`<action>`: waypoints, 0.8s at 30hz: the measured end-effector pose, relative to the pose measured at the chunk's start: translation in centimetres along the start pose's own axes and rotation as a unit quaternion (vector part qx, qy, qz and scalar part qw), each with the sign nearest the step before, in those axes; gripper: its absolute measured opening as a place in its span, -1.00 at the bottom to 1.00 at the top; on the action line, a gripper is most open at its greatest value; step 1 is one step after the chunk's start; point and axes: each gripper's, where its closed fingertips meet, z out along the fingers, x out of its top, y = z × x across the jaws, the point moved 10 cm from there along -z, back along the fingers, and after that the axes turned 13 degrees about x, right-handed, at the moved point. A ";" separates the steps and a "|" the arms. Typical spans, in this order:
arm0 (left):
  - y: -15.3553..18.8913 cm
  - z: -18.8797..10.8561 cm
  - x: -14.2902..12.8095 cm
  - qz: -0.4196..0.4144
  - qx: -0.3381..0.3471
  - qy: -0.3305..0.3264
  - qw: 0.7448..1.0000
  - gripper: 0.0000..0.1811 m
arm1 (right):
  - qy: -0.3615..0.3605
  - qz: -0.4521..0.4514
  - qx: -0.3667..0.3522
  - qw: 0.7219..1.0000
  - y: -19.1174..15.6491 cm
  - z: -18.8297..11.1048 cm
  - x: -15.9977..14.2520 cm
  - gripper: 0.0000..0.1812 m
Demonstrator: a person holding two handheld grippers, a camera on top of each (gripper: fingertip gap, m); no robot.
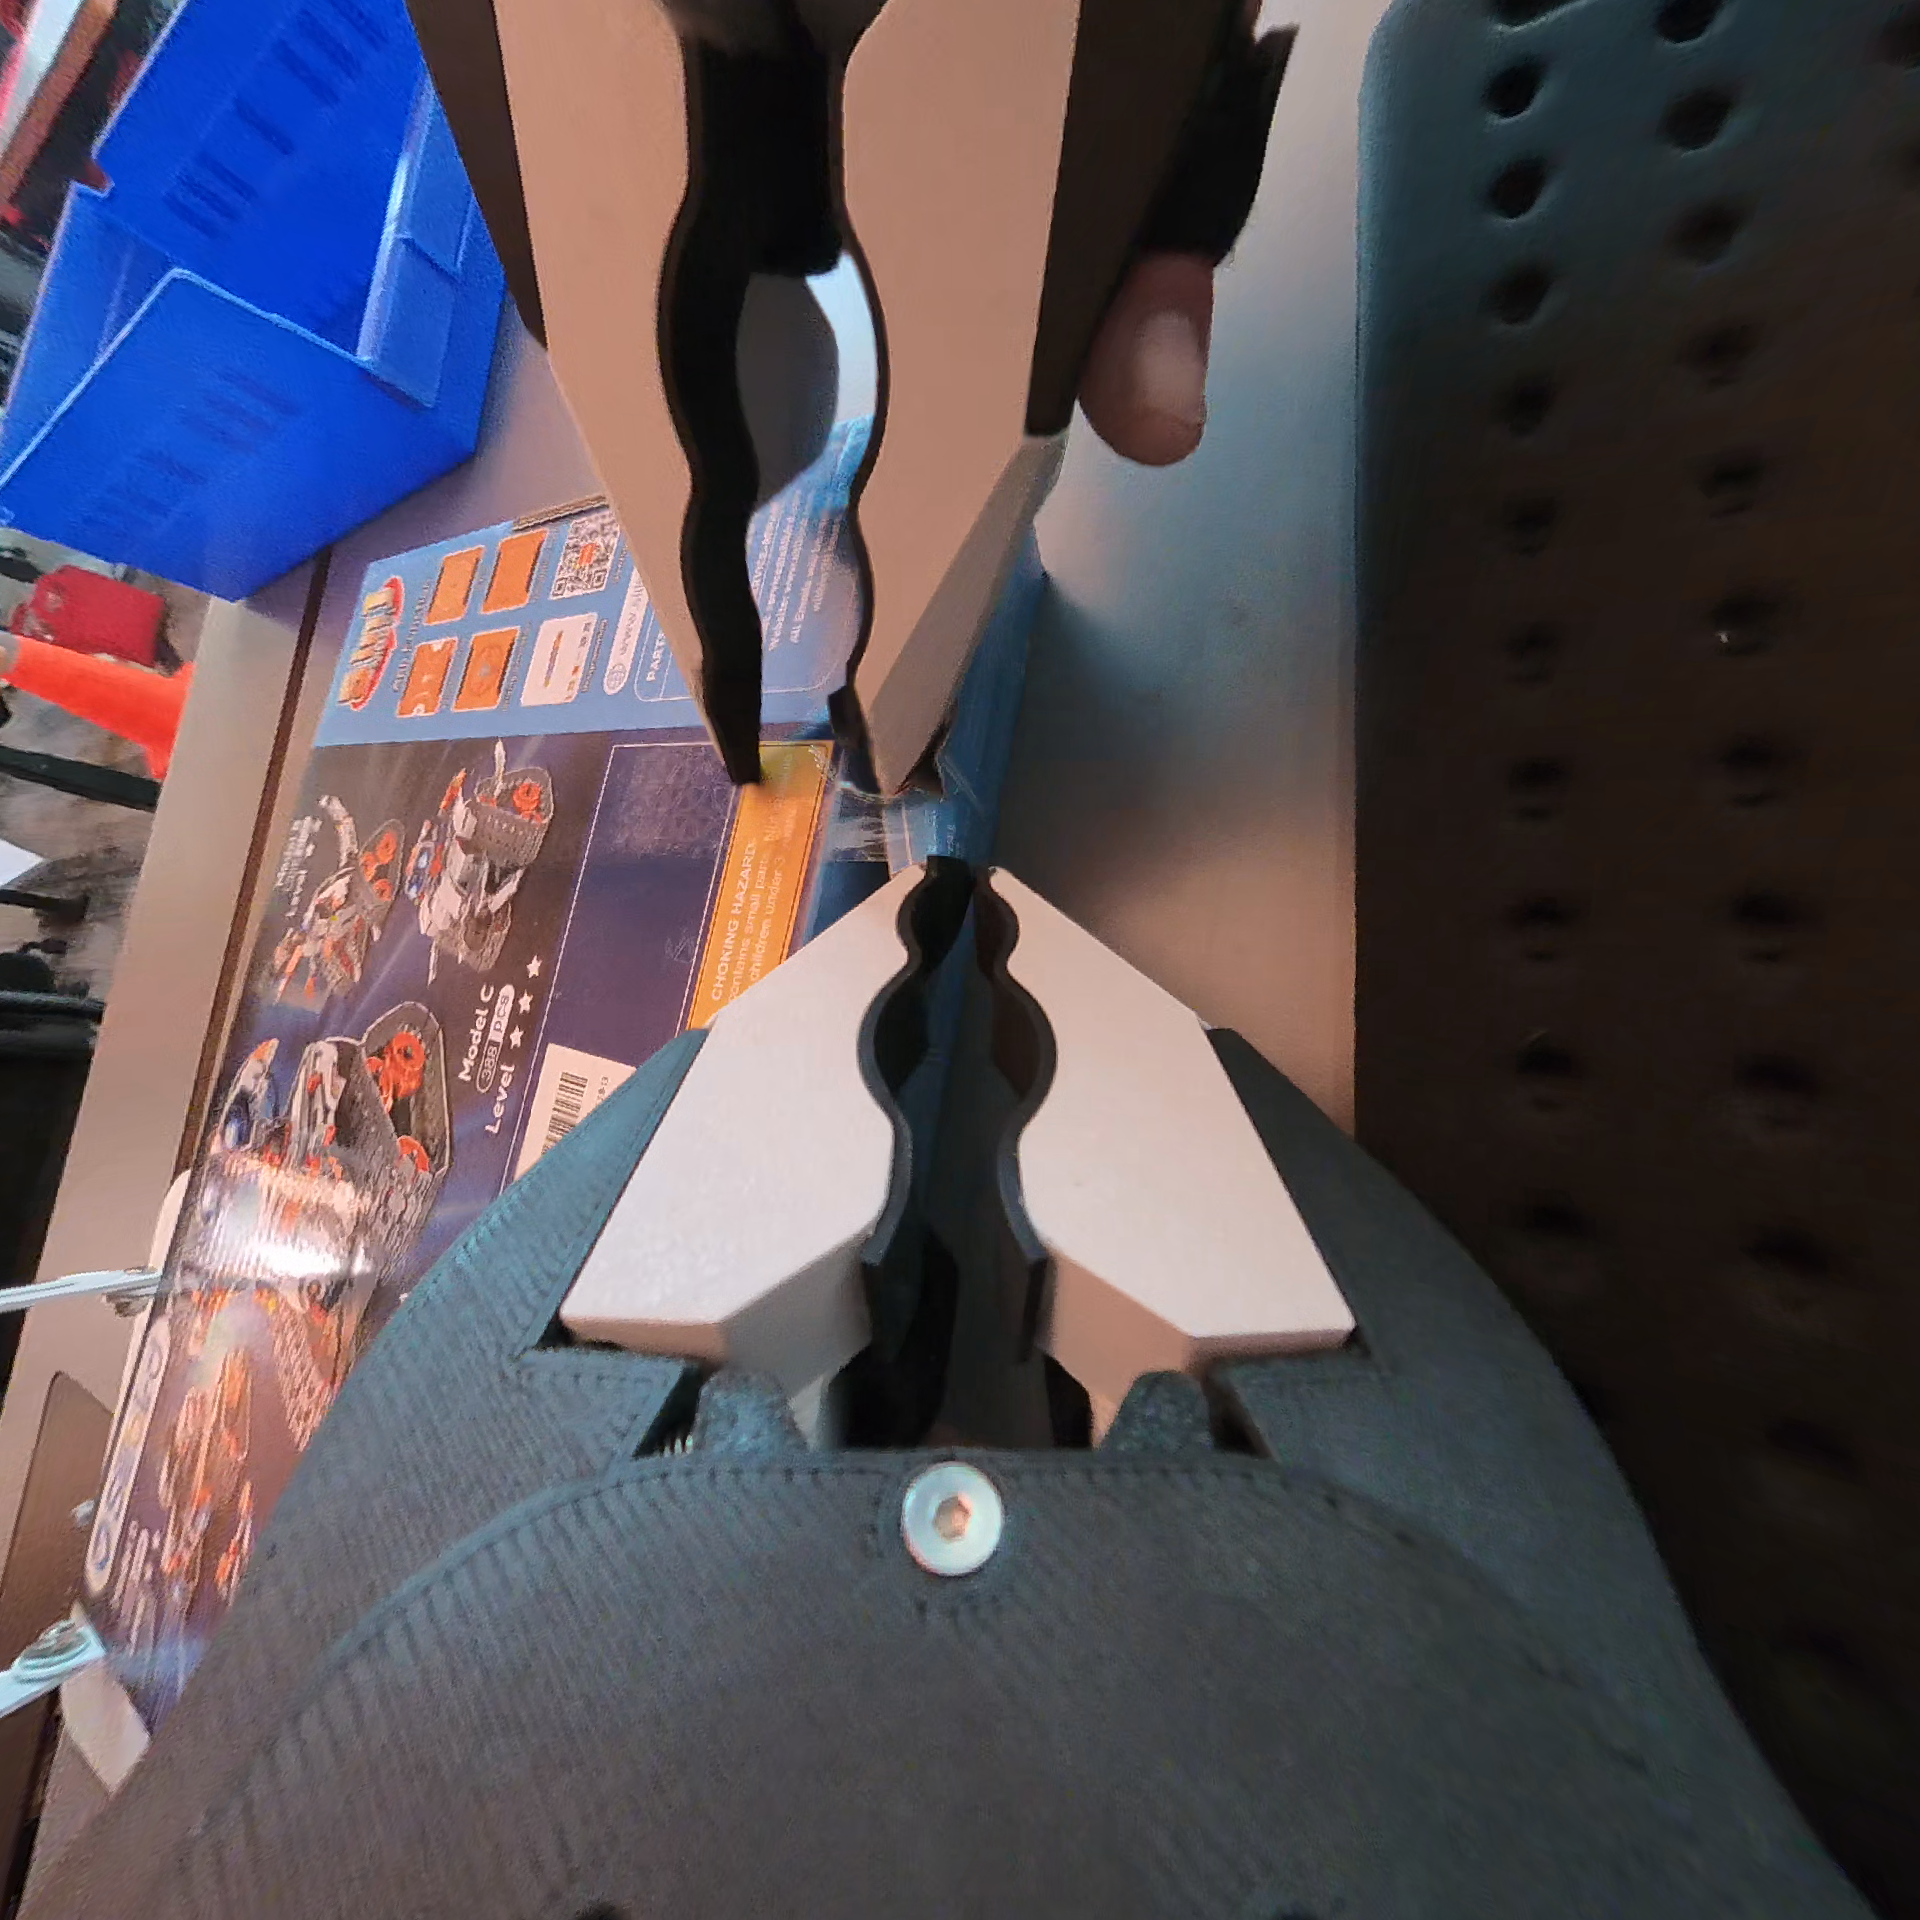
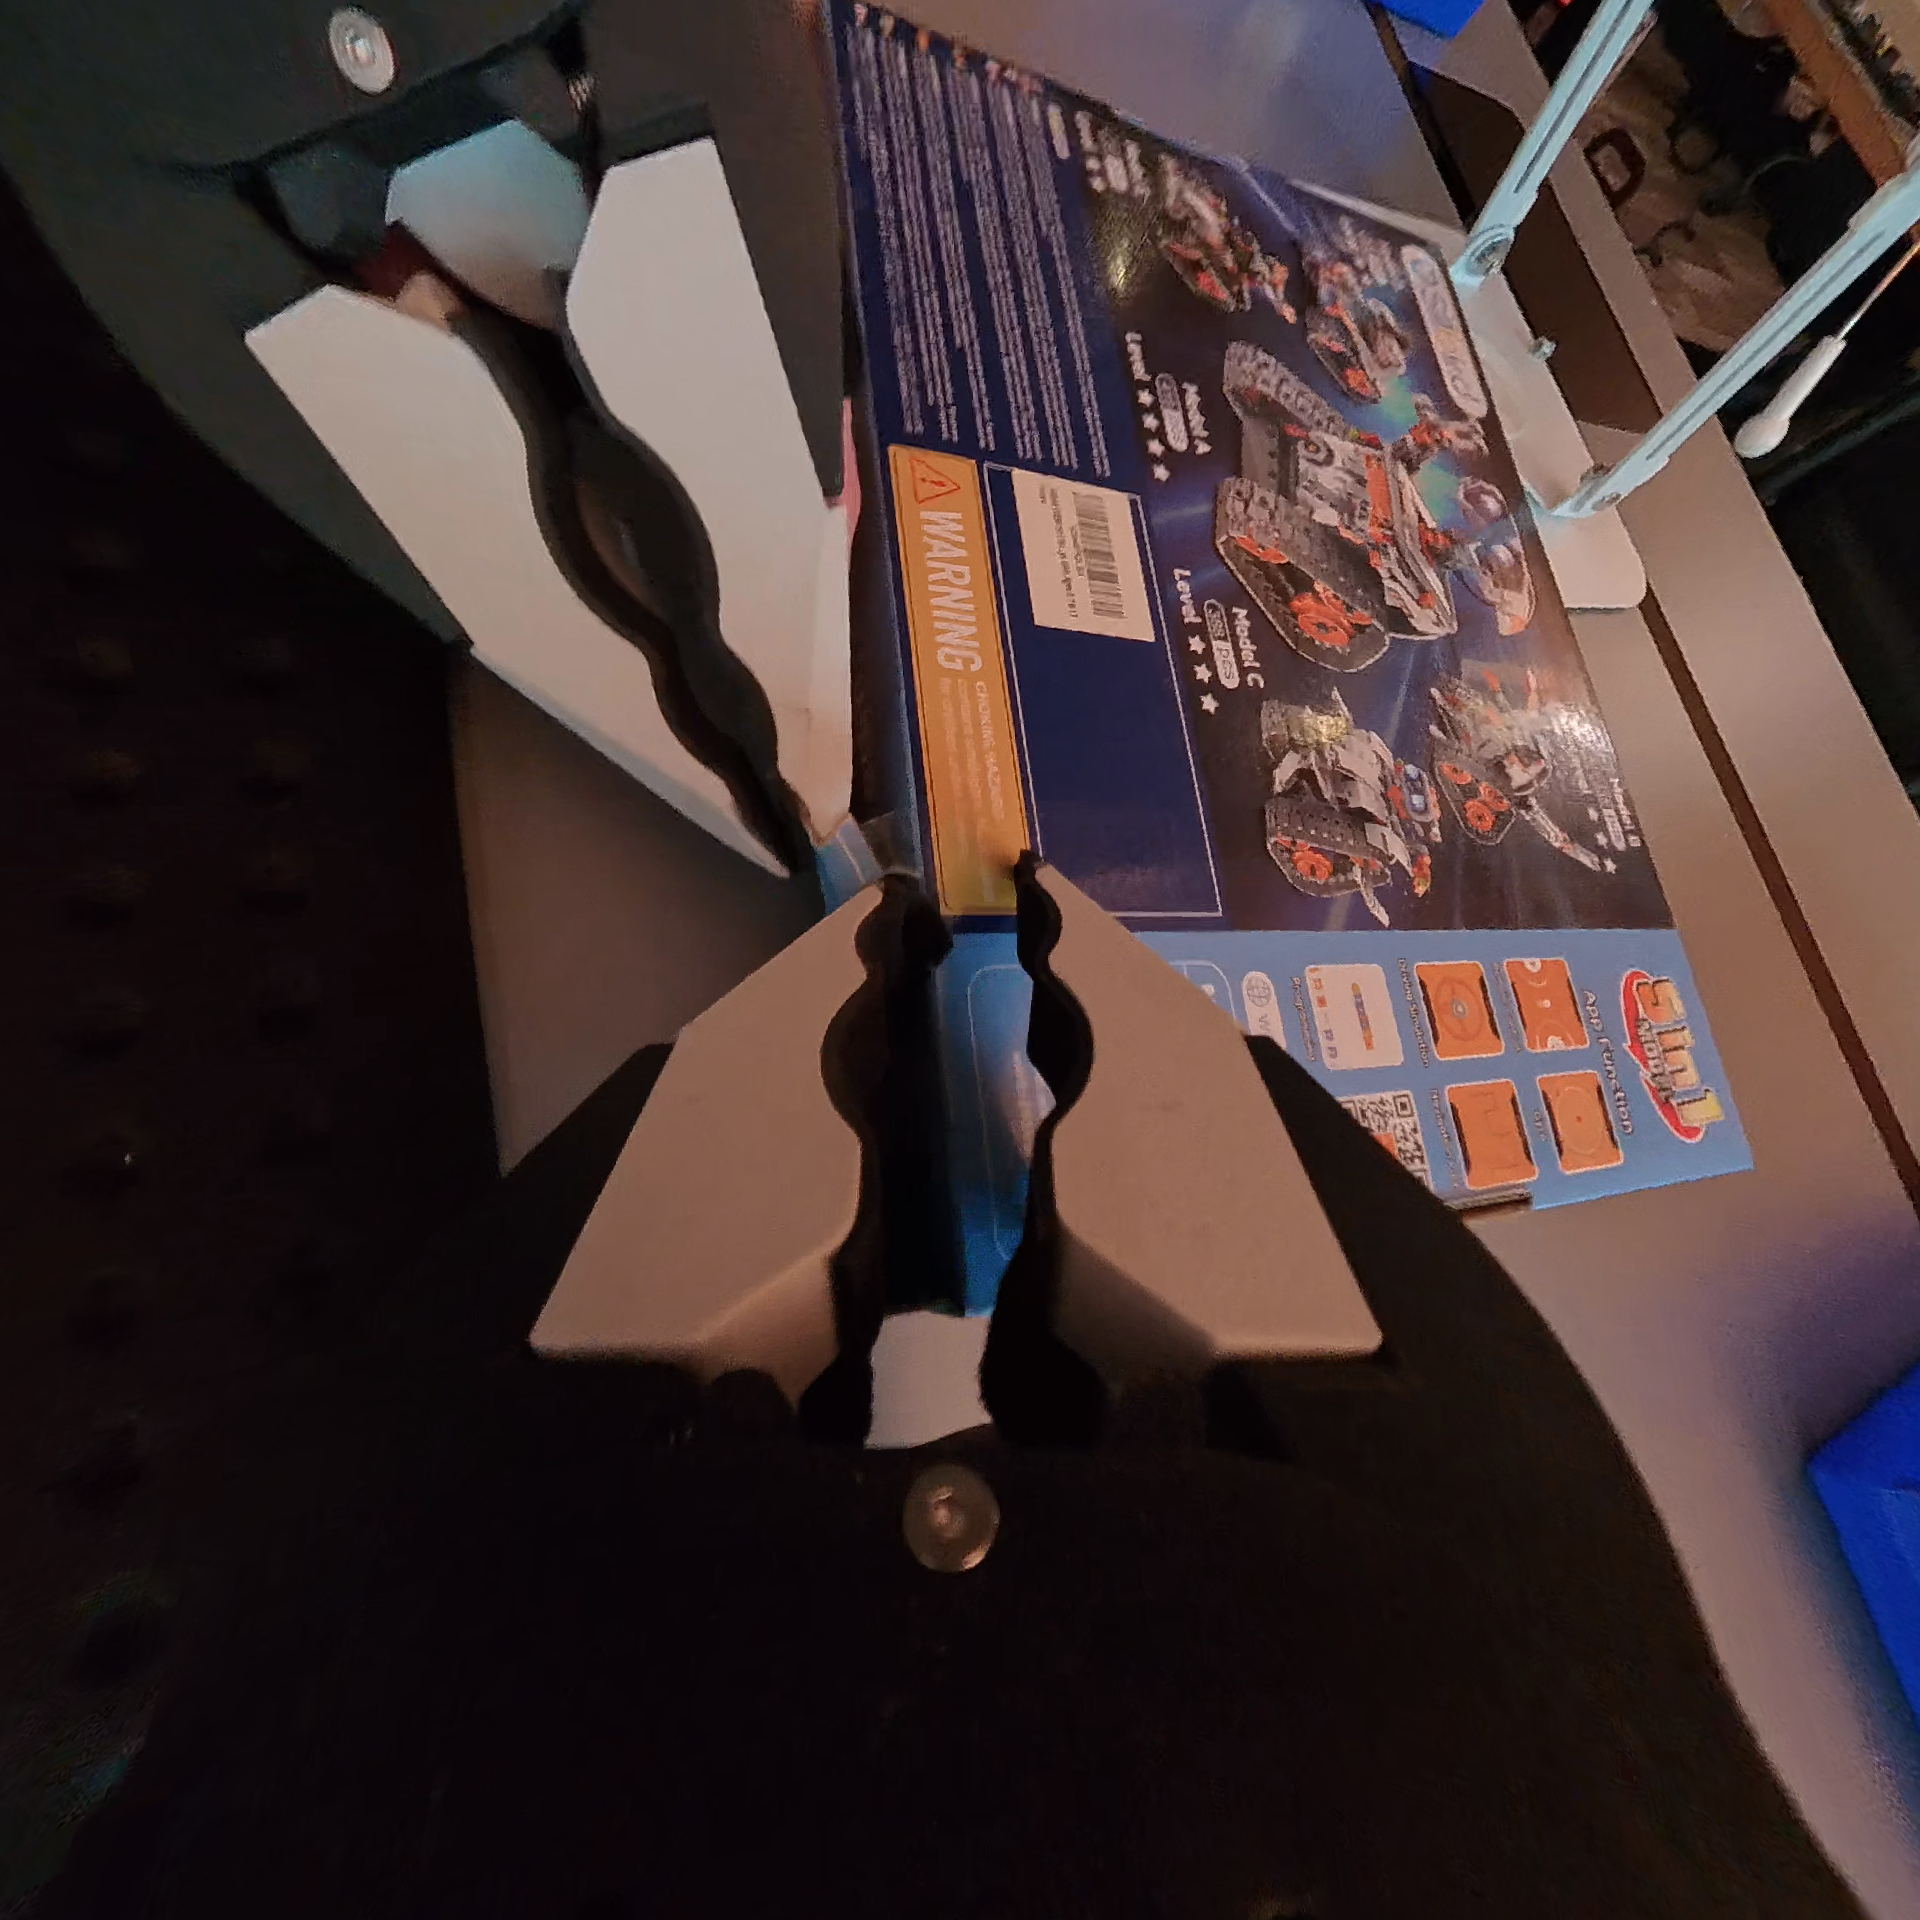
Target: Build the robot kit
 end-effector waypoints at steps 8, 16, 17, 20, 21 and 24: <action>-0.2 0.0 0.1 -0.026 -0.015 -0.008 1.000 -0.89 | -0.025 -0.035 0.010 0.999 -0.4 -0.8 0.1 -0.77; -0.4 0.1 0.3 -0.066 -0.022 -0.019 0.997 -0.87 | -0.035 -0.056 0.024 0.998 -0.4 -0.9 0.3 -0.77; -0.4 0.1 0.3 -0.079 -0.028 -0.020 0.996 -0.85 | -0.036 -0.056 0.025 0.997 -0.3 -0.7 0.3 -0.79; -0.9 0.4 0.5 -0.118 -0.046 -0.023 0.992 -0.81 | -0.044 -0.058 0.019 0.997 0.1 -0.4 0.3 -0.78; -0.9 0.5 0.5 -0.117 -0.043 -0.022 0.992 -0.80 | -0.044 -0.055 0.016 0.997 0.3 -0.3 0.3 -0.79; -1.2 0.8 0.4 -0.109 -0.043 -0.021 0.993 -0.91 | -0.036 -0.050 0.015 0.998 0.5 -0.1 0.2 -0.82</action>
